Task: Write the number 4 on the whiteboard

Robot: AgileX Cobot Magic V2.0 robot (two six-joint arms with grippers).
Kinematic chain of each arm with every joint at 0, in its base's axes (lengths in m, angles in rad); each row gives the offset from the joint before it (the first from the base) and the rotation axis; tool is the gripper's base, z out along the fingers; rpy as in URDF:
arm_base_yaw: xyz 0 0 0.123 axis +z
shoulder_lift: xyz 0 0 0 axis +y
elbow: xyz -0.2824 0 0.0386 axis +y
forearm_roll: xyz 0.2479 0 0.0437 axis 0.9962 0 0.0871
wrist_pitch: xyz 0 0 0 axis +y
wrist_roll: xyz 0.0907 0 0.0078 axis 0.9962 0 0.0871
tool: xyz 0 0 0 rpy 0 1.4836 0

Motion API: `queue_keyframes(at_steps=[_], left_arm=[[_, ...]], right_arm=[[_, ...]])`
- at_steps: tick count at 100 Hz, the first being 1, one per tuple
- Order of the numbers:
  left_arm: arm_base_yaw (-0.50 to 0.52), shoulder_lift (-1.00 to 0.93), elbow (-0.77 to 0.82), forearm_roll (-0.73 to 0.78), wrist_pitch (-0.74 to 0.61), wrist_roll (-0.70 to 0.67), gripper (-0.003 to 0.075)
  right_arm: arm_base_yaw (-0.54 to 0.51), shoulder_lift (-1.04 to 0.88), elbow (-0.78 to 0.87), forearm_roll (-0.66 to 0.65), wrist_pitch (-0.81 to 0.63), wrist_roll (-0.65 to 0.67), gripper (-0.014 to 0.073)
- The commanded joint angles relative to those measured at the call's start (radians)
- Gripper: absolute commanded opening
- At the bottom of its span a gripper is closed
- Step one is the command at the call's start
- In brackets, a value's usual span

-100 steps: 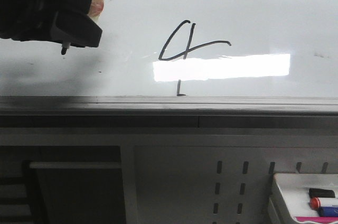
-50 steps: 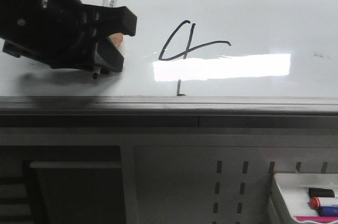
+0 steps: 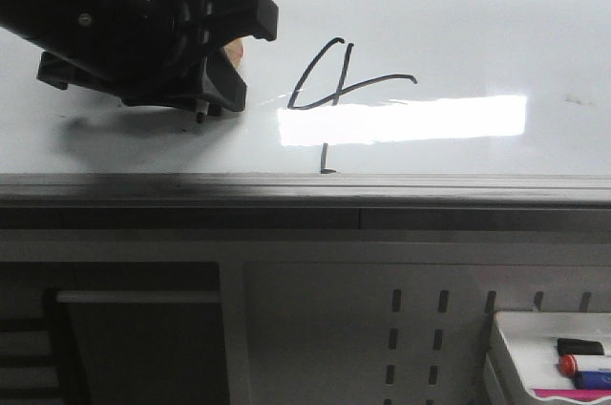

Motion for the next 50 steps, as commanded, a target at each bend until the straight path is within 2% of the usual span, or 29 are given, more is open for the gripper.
queue_keyframes(at_steps=[1,37,50], left_arm=[[0.009,0.015,-0.018,-0.014,-0.113,-0.005,-0.0020],[0.009,0.029,-0.018,-0.044,-0.113,-0.005,-0.0015],[0.009,0.029,-0.018,-0.047,-0.113,-0.005,0.0066]], right_arm=[[-0.002,-0.006,-0.037,0.014,0.006,0.001,-0.0071],[-0.002,-0.006,-0.037,0.014,0.005,0.001,-0.0071],[-0.002,-0.006,-0.037,0.014,0.005,0.001,-0.0071]])
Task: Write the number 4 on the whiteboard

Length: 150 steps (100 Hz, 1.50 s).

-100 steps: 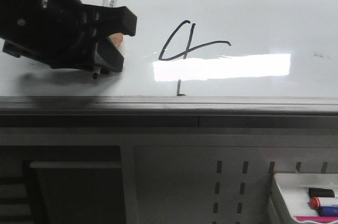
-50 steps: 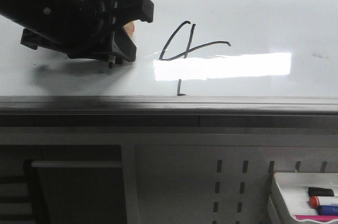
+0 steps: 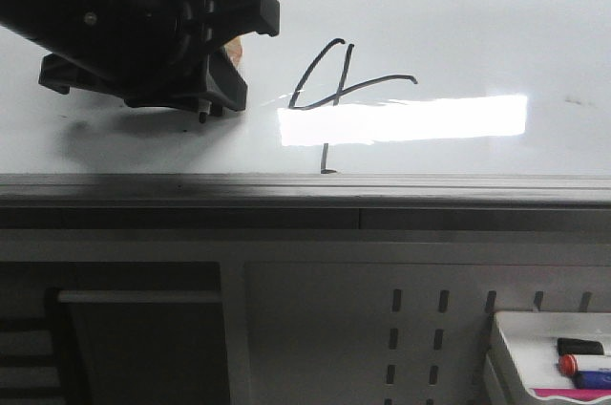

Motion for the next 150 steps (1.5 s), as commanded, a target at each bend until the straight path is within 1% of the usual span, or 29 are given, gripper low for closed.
queue_keyframes(at_steps=[1,9,16,21,67,74,82,88,150], left_arm=[[0.009,0.020,-0.014,-0.009,-0.109,-0.003,0.0073],[0.009,0.020,-0.014,-0.012,-0.109,-0.003,0.0144],[0.009,0.020,-0.014,-0.035,-0.109,-0.003,0.0179],[0.009,0.020,-0.014,-0.041,-0.109,-0.003,0.0191],[0.009,0.020,-0.014,-0.041,-0.109,-0.003,0.0202],[0.009,0.020,-0.014,-0.041,-0.109,-0.003,0.0242],[0.009,0.020,-0.014,-0.041,-0.112,-0.003,0.0304],[0.009,0.020,-0.014,-0.041,-0.115,-0.003,0.0329],[0.009,0.020,-0.014,-0.041,-0.115,-0.003,0.0342]], right_arm=[[-0.002,-0.006,-0.037,0.013,0.021,-0.002,-0.0071],[-0.002,-0.006,-0.037,0.013,0.021,-0.002,-0.0071],[-0.002,-0.006,-0.037,0.013,0.021,0.000,-0.0071],[-0.002,-0.006,-0.037,0.013,0.021,0.000,-0.0071],[-0.002,-0.006,-0.037,0.013,0.021,0.000,-0.0071],[-0.002,-0.006,-0.037,0.013,0.021,0.000,-0.0071],[-0.002,-0.006,-0.037,0.013,0.021,0.000,-0.0071],[-0.002,-0.006,-0.037,0.013,0.021,0.000,-0.0071],[-0.002,-0.006,-0.037,0.013,0.025,0.000,-0.0071]])
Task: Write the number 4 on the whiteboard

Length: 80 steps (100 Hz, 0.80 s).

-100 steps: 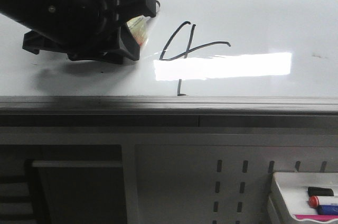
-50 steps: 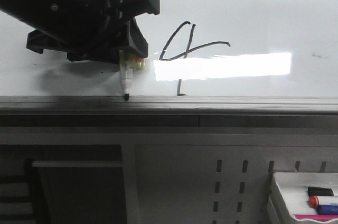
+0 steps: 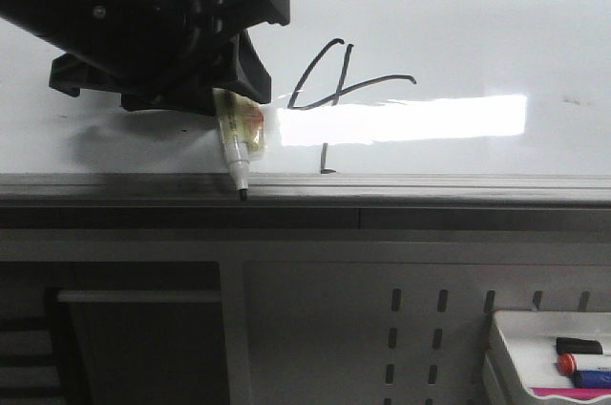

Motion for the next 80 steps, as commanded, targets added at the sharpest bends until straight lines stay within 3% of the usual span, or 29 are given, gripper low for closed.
queue_keyframes(at_steps=[1,23,55,80], left_arm=[[0.017,0.018,-0.007,-0.003,-0.130,-0.003,0.0342],[0.017,0.018,-0.007,-0.002,-0.130,-0.003,0.0452],[0.017,-0.009,-0.011,-0.002,-0.111,-0.003,0.0545],[0.017,-0.152,-0.011,0.039,-0.090,-0.003,0.0557]], right_arm=[[-0.002,-0.006,-0.037,0.013,0.025,0.000,-0.0071],[-0.002,-0.006,-0.037,0.013,0.025,0.000,-0.0071],[-0.002,-0.006,-0.037,0.013,0.025,0.000,-0.0071],[-0.002,-0.006,-0.037,0.013,0.021,0.000,-0.0071]])
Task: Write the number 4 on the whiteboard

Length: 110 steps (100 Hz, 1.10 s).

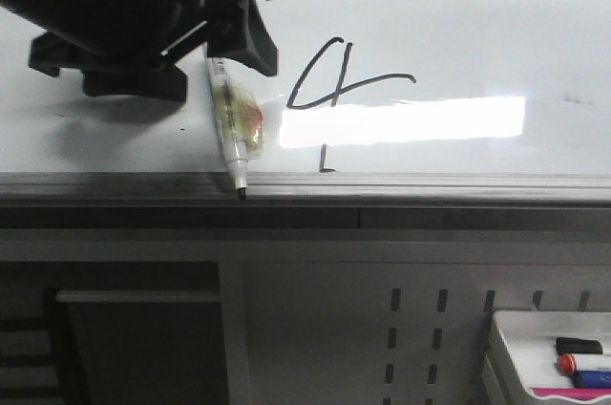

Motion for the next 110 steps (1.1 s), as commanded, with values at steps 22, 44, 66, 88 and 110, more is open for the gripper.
queue_keyframes(at_steps=[22,44,66,88,110], left_arm=[[0.014,-0.237,-0.017,0.097,-0.020,-0.001,0.0555],[0.014,-0.408,0.021,0.288,-0.001,-0.001,0.0447],[0.014,-0.686,0.269,0.331,0.013,-0.001,0.0184],[0.014,-0.938,0.514,0.330,0.026,-0.001,-0.0020],[0.014,-1.067,0.580,0.318,0.055,-0.001,-0.0020]], right_arm=[[-0.002,-0.007,-0.037,0.013,0.021,0.000,-0.0071],[-0.002,-0.075,-0.004,0.011,-0.059,0.000,-0.0064],[-0.002,-0.328,0.149,0.011,-0.117,0.000,-0.0064],[-0.002,-0.610,0.290,0.011,-0.103,0.000,-0.0064],[-0.002,-0.721,0.327,0.011,-0.103,0.000,-0.0064]])
